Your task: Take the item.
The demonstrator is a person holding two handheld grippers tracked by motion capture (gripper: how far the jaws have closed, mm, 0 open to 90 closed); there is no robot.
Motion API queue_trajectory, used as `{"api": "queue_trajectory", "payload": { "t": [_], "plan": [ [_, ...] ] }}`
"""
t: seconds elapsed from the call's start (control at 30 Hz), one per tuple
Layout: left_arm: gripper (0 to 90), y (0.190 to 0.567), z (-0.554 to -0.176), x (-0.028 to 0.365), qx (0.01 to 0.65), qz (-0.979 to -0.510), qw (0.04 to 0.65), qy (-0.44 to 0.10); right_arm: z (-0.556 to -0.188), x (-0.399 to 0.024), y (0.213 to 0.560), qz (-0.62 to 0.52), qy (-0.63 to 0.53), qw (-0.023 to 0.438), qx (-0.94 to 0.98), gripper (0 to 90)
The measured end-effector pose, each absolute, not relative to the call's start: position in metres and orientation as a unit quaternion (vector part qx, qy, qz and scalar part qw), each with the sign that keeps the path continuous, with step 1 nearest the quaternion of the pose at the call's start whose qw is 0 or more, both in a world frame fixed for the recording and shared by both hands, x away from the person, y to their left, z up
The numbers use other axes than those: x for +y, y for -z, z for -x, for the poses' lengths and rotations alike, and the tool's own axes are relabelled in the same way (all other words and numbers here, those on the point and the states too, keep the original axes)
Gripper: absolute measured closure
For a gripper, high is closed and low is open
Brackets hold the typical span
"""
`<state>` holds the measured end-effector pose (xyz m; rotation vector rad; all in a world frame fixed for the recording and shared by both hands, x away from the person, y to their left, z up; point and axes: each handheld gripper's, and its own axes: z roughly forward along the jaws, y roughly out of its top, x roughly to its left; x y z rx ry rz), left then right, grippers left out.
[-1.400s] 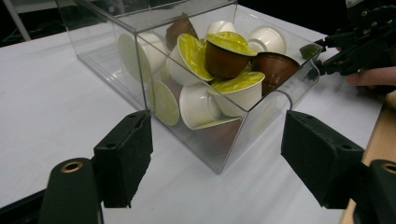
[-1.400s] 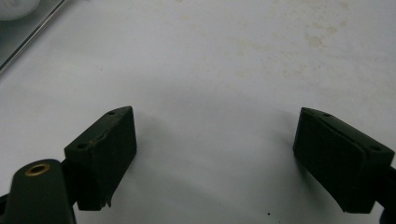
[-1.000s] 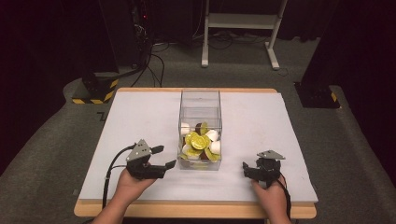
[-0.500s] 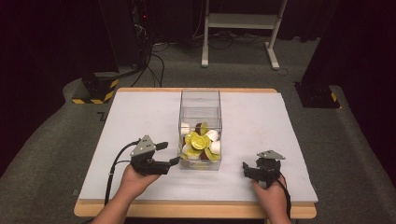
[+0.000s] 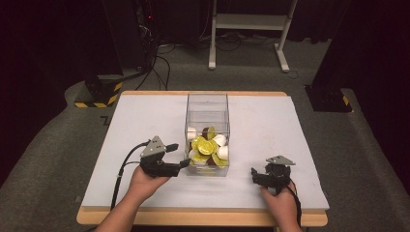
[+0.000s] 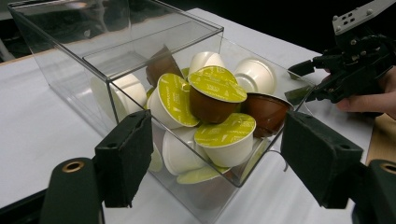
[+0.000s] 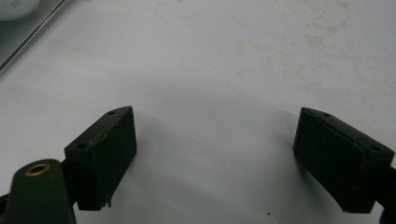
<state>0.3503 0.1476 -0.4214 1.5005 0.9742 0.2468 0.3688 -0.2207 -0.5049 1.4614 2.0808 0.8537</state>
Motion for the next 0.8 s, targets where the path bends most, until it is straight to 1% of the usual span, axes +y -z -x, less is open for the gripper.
{"api": "queue_trajectory", "payload": {
  "t": [0.23, 0.27, 0.33, 0.8],
  "plan": [
    [26.0, 0.419, -0.357, 0.141, 0.42, -0.656, 0.618, -0.108, -0.369, -0.221, 0.505, -0.531, -0.31, 0.228, 0.755, 13.4],
    [26.0, 0.419, -0.357, 0.14, 0.424, -0.651, 0.621, -0.107, -0.369, -0.221, 0.505, -0.531, -0.31, 0.228, 0.755, 13.4],
    [26.5, 0.419, -0.36, 0.139, 0.42, -0.657, 0.617, -0.108, -0.369, -0.221, 0.505, -0.531, -0.31, 0.228, 0.755, 13.3],
    [26.6, 0.417, -0.372, 0.125, 0.423, -0.654, 0.619, -0.093, -0.369, -0.221, 0.505, -0.531, -0.31, 0.227, 0.755, 13.3]
  ]
}}
